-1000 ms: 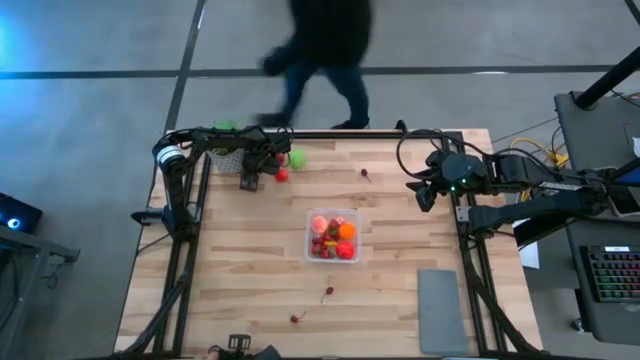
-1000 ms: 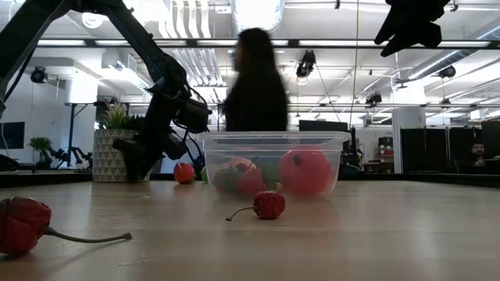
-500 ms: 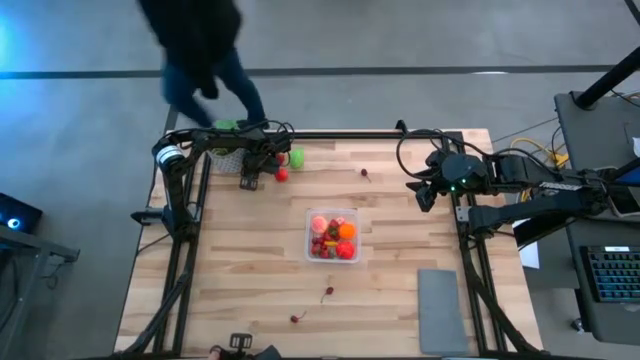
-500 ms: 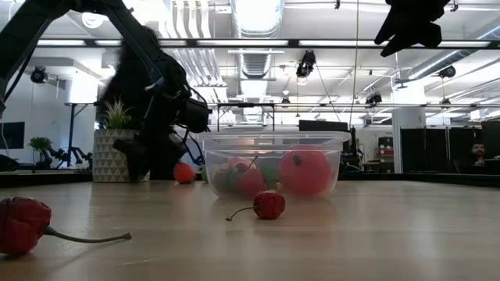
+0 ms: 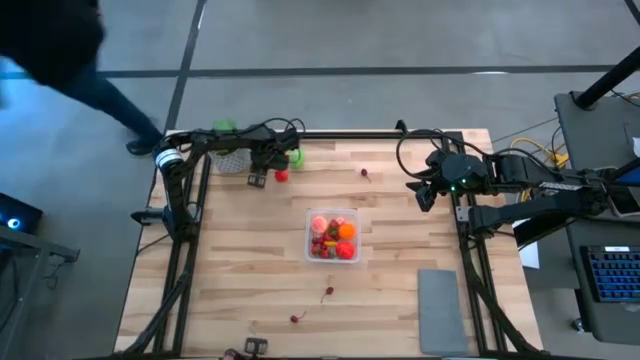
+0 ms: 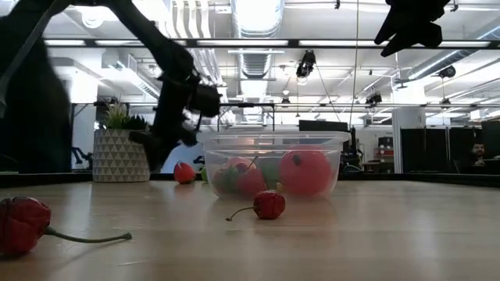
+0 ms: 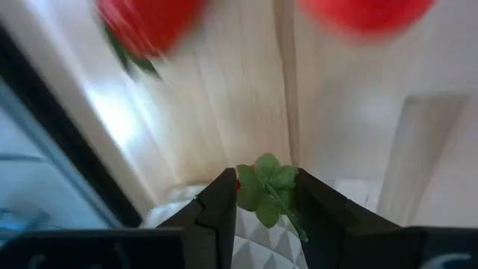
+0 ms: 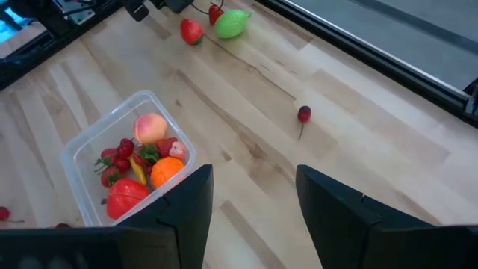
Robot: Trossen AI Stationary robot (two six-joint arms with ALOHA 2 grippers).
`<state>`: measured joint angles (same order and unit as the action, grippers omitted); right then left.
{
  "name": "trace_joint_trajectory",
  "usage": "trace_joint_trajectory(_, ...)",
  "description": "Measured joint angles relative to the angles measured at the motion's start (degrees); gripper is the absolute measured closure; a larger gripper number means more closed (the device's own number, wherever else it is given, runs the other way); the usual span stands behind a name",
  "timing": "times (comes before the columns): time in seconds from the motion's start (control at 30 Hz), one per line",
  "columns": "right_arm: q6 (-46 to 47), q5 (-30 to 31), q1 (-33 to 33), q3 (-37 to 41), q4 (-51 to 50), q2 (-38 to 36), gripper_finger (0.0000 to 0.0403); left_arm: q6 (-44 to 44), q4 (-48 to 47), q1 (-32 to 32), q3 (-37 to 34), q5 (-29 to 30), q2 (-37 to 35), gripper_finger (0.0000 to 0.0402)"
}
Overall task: Pick and placing Produce into tupperware
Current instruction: Put the red strawberry into the transparent container
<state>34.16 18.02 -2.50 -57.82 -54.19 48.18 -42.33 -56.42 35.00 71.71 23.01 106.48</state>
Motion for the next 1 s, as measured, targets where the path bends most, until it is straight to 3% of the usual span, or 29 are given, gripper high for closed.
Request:
trace_joint_trajectory(0.23, 0.5, -0.7, 0.0, 0.0, 0.0, 0.0, 0.0218, 1.9, -1.7, -12.8, 7.6, -5.7, -5.6, 0.0309)
trace_joint_trajectory(0.33, 0.5, -2.0, 0.0, 0.0, 0.0, 0.0, 0.0218, 7.5, -0.5, -19.5, 12.4, -12.2, -9.1, 0.0309)
trace_joint_trajectory(0.43, 0.8, -3.6, 0.0, 0.0, -0.1, 0.0, 0.0218, 19.6, 6.5, -24.6, 16.3, -23.8, -12.3, 0.0308)
trace_joint_trajectory(0.53, 0.9, -5.7, 0.0, 0.0, -0.1, 0.0, 0.0218, 39.3, 17.2, -26.8, 17.3, -39.7, -14.0, 0.0308)
trace_joint_trajectory(0.6, 0.7, -6.9, 0.0, 0.0, 0.0, 0.0, 0.0218, 51.6, 21.5, -27.6, 16.8, -44.2, -14.1, 0.0308)
trace_joint_trajectory(0.67, 0.5, -7.1, 0.0, 0.0, 0.0, 0.0, 0.0218, 58.0, 22.0, -28.6, 15.5, -42.9, -13.9, 0.0308)
trace_joint_trajectory(0.83, 0.5, -7.9, 0.0, 0.0, 0.0, 0.0, 0.0218, 62.7, 22.9, -31.4, 10.5, -33.7, -12.4, 0.0303)
trace_joint_trajectory(1.0, 1.1, -8.1, 0.0, 0.0, 0.0, 0.0, 0.0218, 68.0, 28.0, -33.2, 6.6, -29.3, -11.0, 0.0255)
